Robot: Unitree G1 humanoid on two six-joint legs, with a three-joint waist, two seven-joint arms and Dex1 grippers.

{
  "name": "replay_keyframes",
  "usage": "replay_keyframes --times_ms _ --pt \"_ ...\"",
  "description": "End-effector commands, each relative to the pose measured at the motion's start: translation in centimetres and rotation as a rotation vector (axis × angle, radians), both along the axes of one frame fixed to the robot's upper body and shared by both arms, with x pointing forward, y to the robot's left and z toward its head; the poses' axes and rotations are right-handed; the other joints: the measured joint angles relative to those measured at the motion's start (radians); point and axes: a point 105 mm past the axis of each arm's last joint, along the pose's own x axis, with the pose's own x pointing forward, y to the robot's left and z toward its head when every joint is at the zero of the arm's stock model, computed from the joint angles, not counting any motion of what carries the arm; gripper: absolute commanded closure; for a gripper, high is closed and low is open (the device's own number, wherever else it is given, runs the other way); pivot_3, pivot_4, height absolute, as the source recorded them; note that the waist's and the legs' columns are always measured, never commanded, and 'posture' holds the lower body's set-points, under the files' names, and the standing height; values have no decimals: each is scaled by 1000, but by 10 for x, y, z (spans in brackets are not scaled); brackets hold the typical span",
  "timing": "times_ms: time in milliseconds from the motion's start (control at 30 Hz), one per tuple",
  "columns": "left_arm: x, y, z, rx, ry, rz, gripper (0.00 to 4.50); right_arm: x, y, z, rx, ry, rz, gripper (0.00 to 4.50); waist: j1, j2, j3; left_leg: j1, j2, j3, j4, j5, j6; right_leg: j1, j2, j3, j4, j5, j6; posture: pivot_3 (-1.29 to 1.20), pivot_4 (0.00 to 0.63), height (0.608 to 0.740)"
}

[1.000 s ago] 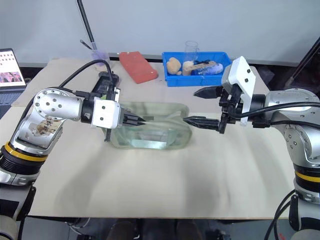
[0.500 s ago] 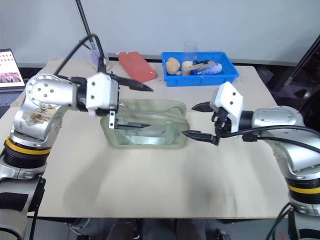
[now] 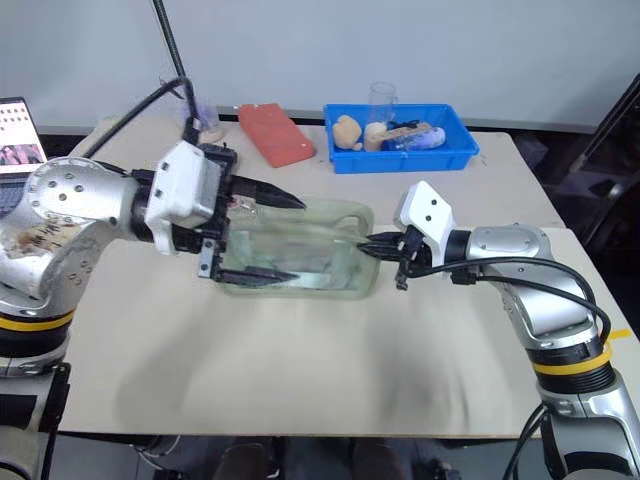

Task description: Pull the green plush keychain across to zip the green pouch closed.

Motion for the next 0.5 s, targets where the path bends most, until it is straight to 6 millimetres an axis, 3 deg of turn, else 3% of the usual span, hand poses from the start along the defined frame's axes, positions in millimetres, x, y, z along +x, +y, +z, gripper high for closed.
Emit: replay_keyframes --times_ms 33,133,233,400,500 --pt "18 38 24 -126 13 209 0 -8 3 28 14 -82 34 4440 -2 0 0 0 0 0 0 0 0 0 0 0 0 0 0 0 150 740" --pt "37 83 28 -280 76 413 0 -17 8 29 -4 -74 73 4440 -5 0 0 1 0 0 0 0 0 0 0 0 0 0 1 0 150 740" --pt "50 112 16 -391 129 547 0 -16 7 23 -14 -65 74 4440 -3 0 0 1 1 1 -1 0 0 0 0 0 0 0 0 0 150 740" --pt "68 140 2 -542 181 692 0 -11 7 20 -7 -59 66 4440 9 -1 0 0 0 2 0 0 0 0 -1 0 -1 2 -8 0 150 740" --pt "69 138 -14 -513 215 693 0 -11 6 20 -9 -60 67 4440 8 -1 0 0 0 2 0 0 0 0 -2 0 -1 2 -8 0 150 740"
